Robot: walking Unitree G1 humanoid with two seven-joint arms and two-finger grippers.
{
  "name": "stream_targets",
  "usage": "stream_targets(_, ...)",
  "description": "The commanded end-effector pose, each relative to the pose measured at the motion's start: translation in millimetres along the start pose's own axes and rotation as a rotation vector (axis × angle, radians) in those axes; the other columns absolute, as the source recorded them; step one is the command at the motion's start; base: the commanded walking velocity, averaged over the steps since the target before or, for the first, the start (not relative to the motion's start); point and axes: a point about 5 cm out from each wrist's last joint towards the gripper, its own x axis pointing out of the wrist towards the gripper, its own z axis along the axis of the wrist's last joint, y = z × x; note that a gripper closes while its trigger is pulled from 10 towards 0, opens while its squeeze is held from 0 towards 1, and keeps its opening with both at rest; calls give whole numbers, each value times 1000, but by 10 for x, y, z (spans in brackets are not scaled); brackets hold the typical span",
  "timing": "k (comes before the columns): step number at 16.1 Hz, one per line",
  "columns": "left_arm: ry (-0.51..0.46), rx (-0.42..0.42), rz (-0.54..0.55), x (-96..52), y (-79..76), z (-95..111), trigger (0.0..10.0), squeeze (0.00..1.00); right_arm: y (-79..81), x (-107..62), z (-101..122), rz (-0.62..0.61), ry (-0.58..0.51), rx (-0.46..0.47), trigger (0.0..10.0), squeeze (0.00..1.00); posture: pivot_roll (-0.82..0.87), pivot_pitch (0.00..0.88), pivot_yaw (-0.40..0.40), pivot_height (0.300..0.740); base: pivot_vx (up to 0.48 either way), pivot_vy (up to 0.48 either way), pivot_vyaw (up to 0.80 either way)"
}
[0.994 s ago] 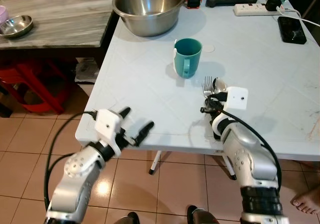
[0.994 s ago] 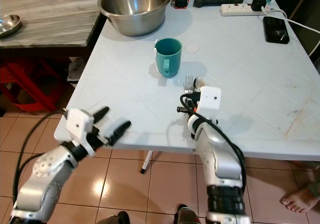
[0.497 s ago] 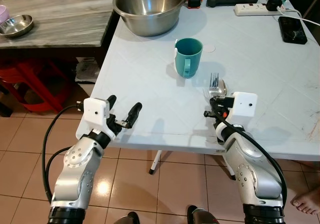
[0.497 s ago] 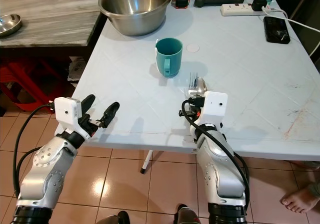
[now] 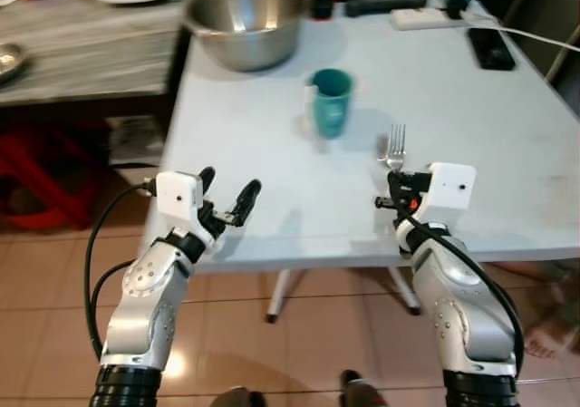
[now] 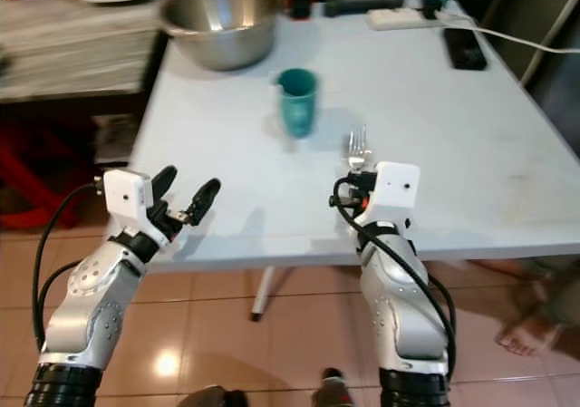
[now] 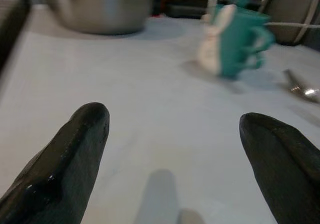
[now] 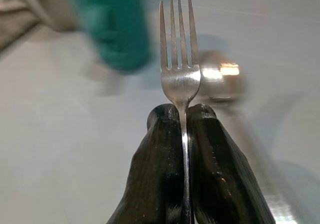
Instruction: Setting the table
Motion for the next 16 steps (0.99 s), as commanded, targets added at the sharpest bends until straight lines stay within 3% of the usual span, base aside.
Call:
stream_targets(1,-10,2,12,4,10,9,10000,0,30,-9,42,15,-27,-11,10000,0,-164,165,74,740,0,435,0)
stream_targets(16,-17,0,37,59,-13,-8,10000,0,33,16,156,26,-102,-34,10000,0,-167,157,79,740,0,469,0)
